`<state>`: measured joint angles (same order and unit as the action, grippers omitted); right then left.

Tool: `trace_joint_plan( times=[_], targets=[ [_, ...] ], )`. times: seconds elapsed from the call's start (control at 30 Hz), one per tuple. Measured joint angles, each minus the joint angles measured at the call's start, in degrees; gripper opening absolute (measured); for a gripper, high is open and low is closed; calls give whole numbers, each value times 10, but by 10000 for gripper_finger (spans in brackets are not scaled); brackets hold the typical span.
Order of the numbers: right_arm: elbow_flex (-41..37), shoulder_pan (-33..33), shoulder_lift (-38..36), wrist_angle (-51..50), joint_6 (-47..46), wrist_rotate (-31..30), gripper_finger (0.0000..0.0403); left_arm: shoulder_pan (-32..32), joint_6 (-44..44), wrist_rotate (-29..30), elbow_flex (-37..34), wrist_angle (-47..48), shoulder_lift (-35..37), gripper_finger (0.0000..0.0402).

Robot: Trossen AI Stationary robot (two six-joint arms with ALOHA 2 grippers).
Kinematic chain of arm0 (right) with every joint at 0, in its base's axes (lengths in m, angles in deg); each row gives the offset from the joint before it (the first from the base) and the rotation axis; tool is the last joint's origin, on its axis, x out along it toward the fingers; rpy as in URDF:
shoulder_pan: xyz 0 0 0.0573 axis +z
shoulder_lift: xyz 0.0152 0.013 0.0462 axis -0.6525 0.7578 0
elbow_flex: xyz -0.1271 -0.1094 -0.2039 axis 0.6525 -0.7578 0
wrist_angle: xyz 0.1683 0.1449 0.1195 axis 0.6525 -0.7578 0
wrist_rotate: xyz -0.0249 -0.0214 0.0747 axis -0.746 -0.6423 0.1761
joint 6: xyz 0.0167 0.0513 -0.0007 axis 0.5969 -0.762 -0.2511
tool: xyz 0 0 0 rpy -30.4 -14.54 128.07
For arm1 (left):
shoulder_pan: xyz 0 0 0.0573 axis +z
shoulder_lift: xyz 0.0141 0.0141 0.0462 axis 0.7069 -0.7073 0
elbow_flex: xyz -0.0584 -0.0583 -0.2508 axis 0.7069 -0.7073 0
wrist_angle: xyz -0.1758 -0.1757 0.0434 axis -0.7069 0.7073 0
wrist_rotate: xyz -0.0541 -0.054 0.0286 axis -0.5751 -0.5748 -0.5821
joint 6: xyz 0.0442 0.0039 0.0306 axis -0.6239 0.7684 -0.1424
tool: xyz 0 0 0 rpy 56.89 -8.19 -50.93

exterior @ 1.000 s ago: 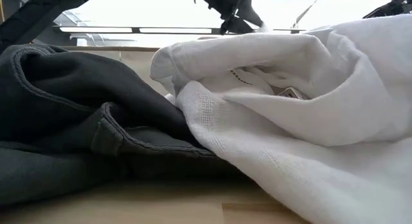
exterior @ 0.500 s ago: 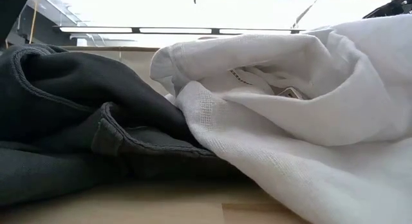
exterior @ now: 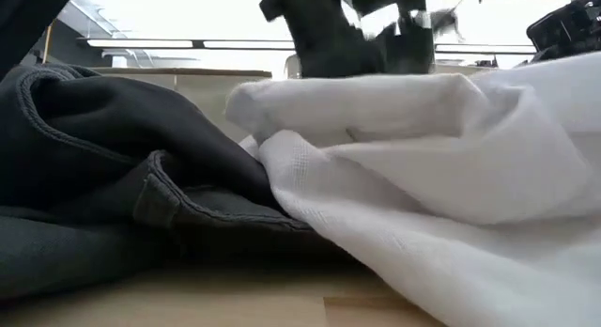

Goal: Sort clothes
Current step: Put the white cloth into the white bin

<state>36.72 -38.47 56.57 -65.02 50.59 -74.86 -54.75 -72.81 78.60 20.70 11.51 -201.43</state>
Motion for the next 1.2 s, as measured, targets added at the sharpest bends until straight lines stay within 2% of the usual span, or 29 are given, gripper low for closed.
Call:
trace_joint_plan(
  times=[0.13,0.2,0.23,0.3,0.4,0.43,0.53,0.67,0.73,0.8,0.93,1.03,1.13,1.2],
  targets=[
    [0,0,1,0,0,0,0,-1,9,2,2,8,-50,323],
    [0,0,1,0,0,0,0,-7,8,23,3,6,-64,300],
    [0,0,1,0,0,0,0,-9,8,32,3,5,-67,276],
    [0,0,1,0,0,0,0,-11,10,33,4,3,-65,201],
    [0,0,0,0,0,0,0,-7,6,6,12,-4,-33,50],
    [0,0,0,0,0,0,0,-3,6,-7,13,-12,-18,32],
    [0,0,1,0,0,0,0,7,-15,-32,28,-92,39,30],
    [0,0,1,0,0,0,0,25,-80,-95,29,-207,204,22],
    [0,0,0,0,0,0,0,40,-117,-96,36,-287,279,22],
    [0,0,1,0,0,0,0,62,-154,-69,39,-367,319,22],
    [0,0,4,0,0,0,0,140,-198,-16,32,-515,341,22],
    [0,0,4,0,0,0,0,214,-150,0,29,-586,328,22],
    [0,0,4,0,0,0,0,286,-74,31,35,-602,319,22],
    [0,0,4,0,0,-1,0,321,-38,55,36,-575,294,22]
  ],
)
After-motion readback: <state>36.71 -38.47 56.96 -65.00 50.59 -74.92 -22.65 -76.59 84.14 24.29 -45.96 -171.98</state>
